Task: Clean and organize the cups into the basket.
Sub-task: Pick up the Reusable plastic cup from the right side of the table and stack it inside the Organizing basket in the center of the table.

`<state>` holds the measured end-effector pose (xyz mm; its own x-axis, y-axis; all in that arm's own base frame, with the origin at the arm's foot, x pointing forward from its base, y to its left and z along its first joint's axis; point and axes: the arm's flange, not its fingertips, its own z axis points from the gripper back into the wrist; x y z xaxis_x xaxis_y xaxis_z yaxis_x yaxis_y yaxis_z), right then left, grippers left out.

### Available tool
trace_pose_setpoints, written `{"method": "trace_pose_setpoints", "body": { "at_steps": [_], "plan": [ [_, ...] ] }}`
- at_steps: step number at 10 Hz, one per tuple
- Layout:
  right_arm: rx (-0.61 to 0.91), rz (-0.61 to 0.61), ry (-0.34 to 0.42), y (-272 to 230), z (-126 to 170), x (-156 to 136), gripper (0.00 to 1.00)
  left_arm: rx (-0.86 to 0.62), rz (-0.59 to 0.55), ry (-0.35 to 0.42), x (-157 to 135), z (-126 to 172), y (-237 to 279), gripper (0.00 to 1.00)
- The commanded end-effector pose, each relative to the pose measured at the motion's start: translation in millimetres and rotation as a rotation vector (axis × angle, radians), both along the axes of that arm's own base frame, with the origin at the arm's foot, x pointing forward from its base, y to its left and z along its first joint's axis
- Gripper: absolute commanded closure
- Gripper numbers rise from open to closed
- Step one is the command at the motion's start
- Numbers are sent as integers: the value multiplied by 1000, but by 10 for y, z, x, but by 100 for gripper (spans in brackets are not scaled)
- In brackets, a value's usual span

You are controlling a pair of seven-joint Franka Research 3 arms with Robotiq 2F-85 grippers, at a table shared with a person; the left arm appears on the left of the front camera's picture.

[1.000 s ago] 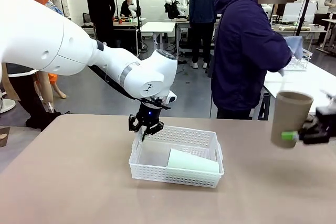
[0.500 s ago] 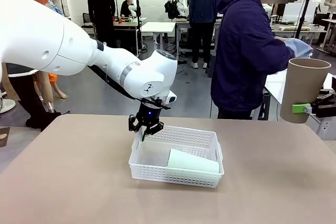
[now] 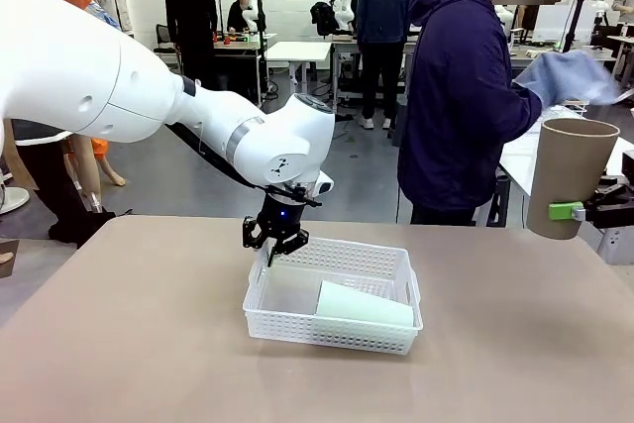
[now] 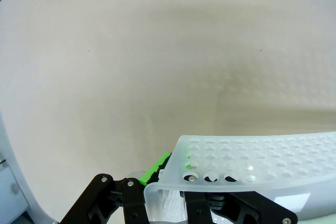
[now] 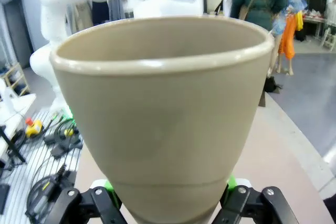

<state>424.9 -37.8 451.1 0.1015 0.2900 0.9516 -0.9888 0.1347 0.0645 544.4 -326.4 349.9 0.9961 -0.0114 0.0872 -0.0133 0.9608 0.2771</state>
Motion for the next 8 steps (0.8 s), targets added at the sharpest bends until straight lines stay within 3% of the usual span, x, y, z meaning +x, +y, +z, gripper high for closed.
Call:
{"method": "trace_pose_setpoints", "body": {
  "at_steps": [1,2,4,8],
  "plan": [
    [-213,54,-21,634,468,94,20,12,-5,-5,-8,-3,23,100],
    [-307,67,0,969,618,238,20,12,-5,-5,-8,-3,23,100],
    [-471,119,48,1672,634,486,20,12,-5,-5,-8,-3,23,100],
    [-707,220,107,2635,121,730,20,12,-5,-5,-8,-3,23,100]
  ]
}}
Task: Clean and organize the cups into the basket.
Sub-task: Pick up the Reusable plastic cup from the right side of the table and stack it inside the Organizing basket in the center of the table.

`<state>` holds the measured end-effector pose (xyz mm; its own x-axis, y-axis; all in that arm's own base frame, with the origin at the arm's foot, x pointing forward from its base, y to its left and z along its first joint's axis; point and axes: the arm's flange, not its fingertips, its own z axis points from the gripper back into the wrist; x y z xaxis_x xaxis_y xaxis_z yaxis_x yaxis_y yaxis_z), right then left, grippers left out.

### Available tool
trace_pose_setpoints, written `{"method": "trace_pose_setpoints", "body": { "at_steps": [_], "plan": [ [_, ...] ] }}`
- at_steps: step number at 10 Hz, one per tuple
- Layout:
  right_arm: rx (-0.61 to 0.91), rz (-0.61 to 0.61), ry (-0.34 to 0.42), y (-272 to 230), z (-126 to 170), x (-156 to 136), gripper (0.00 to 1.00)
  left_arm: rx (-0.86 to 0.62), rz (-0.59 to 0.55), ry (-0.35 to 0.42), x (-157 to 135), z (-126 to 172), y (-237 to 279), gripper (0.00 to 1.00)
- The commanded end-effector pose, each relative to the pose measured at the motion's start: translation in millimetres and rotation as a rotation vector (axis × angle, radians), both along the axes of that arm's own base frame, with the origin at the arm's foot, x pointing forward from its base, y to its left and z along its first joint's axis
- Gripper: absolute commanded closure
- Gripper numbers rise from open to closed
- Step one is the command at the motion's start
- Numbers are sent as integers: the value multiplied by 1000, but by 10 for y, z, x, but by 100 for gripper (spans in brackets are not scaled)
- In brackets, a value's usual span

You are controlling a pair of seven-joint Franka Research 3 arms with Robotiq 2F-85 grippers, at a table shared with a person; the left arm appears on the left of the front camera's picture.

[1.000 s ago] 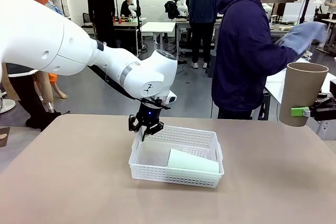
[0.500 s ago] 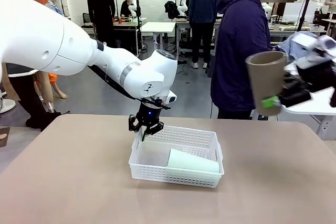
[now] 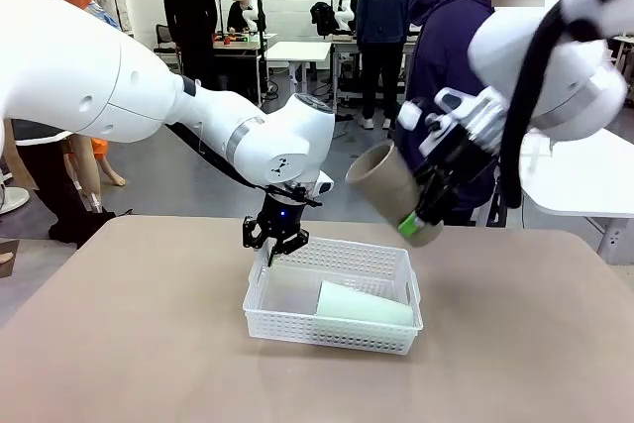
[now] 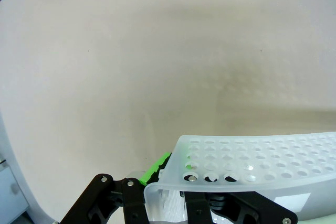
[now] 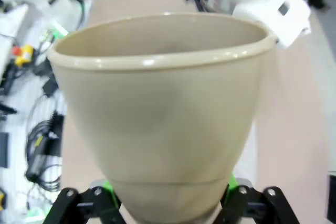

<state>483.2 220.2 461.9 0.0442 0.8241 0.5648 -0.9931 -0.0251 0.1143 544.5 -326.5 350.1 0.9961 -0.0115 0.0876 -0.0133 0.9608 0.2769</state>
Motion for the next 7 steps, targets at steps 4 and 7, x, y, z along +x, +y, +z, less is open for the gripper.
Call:
{"method": "trace_pose_setpoints", "body": {
  "at_steps": [4,7],
  "plan": [
    [-150,77,0,391,-612,103,20,12,-5,-4,-9,-5,25,100],
    [-154,88,-11,464,-881,177,20,12,-5,-4,-9,-5,25,100]
  ]
}}
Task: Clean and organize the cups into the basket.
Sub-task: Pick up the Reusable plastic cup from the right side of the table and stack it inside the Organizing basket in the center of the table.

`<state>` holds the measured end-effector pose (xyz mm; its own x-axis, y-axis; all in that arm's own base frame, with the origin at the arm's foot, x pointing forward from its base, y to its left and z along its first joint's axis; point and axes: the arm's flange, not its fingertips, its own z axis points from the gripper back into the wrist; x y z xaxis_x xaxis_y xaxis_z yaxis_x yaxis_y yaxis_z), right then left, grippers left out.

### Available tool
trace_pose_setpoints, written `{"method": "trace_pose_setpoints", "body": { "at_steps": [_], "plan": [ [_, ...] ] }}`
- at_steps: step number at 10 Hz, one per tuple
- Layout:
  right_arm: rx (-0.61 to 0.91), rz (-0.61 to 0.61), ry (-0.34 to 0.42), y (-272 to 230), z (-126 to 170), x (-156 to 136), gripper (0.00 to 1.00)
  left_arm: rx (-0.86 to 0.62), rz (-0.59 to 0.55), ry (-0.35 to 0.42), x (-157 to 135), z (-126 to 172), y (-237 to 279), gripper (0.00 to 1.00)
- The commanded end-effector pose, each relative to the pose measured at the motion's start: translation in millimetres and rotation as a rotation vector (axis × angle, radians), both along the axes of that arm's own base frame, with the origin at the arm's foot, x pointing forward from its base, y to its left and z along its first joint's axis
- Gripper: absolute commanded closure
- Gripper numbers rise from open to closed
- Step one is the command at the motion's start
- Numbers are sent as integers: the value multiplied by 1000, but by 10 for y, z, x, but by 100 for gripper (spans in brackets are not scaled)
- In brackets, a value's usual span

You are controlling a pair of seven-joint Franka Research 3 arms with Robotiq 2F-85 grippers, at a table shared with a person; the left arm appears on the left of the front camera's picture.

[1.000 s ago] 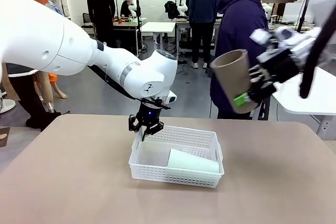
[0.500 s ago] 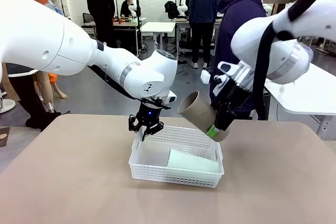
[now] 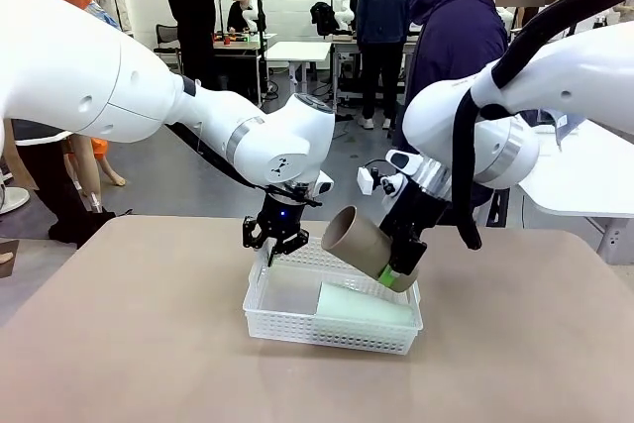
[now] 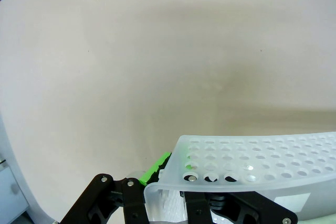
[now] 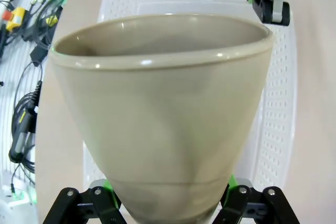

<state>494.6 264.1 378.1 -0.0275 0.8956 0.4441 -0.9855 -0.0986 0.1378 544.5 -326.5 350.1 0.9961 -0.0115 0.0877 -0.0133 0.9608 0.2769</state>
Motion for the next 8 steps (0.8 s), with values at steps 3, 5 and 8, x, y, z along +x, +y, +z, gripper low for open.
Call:
{"method": "trace_pose_setpoints", "body": {
  "at_steps": [3,5,8],
  "plan": [
    [-10,8,-63,99,-199,139,20,12,-5,-4,-10,-5,25,100],
    [-20,11,-48,129,-259,174,20,12,-5,-4,-10,-5,25,100],
    [-1,0,-48,110,-173,167,0,12,-5,-4,-10,-5,25,100]
  ]
}}
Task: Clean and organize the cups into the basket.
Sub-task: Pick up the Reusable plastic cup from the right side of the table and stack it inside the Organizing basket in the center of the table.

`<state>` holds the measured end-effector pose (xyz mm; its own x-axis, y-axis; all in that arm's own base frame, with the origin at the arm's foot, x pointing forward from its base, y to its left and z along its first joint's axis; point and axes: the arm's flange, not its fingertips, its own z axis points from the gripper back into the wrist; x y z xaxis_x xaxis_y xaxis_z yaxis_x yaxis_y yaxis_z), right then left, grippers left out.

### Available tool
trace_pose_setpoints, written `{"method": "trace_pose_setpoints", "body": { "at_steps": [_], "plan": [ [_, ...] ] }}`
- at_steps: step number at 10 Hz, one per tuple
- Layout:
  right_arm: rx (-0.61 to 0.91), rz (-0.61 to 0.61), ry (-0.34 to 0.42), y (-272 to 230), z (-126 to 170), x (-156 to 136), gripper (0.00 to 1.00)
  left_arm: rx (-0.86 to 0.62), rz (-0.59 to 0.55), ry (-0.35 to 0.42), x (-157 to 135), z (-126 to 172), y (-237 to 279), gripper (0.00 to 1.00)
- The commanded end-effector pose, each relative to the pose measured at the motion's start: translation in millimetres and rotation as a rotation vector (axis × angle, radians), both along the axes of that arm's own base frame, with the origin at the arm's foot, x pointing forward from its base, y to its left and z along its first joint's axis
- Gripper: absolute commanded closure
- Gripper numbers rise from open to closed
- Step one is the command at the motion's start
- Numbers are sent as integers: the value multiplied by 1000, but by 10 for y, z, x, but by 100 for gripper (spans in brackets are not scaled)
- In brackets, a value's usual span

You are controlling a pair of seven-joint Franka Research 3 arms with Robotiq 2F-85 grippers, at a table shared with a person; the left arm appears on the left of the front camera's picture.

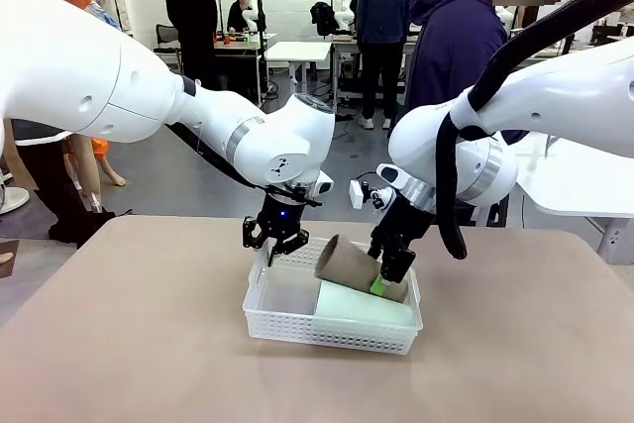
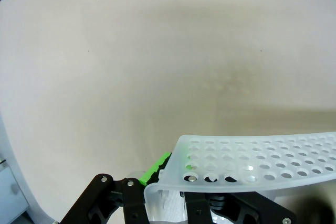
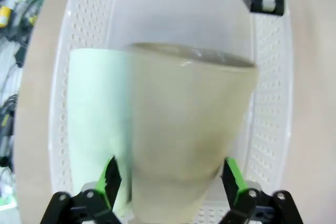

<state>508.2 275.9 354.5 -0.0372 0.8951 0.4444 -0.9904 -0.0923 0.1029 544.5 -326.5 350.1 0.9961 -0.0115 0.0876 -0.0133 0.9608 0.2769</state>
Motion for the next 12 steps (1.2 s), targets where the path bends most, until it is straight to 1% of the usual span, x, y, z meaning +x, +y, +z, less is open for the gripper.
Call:
{"method": "trace_pose_setpoints", "body": {
  "at_steps": [1,2,3,4,5,7,8,9,12],
  "plan": [
    [14,4,-25,-45,144,6,0,12,-5,-4,-9,-4,25,100],
    [56,1,-29,-155,304,-52,0,12,-5,-4,-9,-4,25,100],
    [117,5,-33,-393,512,-158,0,12,-5,-4,-9,-4,25,100],
    [205,-9,-27,-763,707,-286,0,12,-5,-4,-9,-4,25,100],
    [278,-35,-32,-1182,826,-427,0,12,-5,-4,-9,-4,25,100],
    [435,-77,-101,-2033,978,-778,0,12,-5,-4,-9,-4,25,100],
    [501,-105,-130,-2412,969,-890,0,12,-5,-4,-9,-4,25,100],
    [569,-157,-155,-2774,892,-936,0,12,-5,-4,-9,-4,25,100],
    [819,-274,-201,-3812,576,-1069,0,12,-5,-4,-9,-4,25,100]
  ]
}}
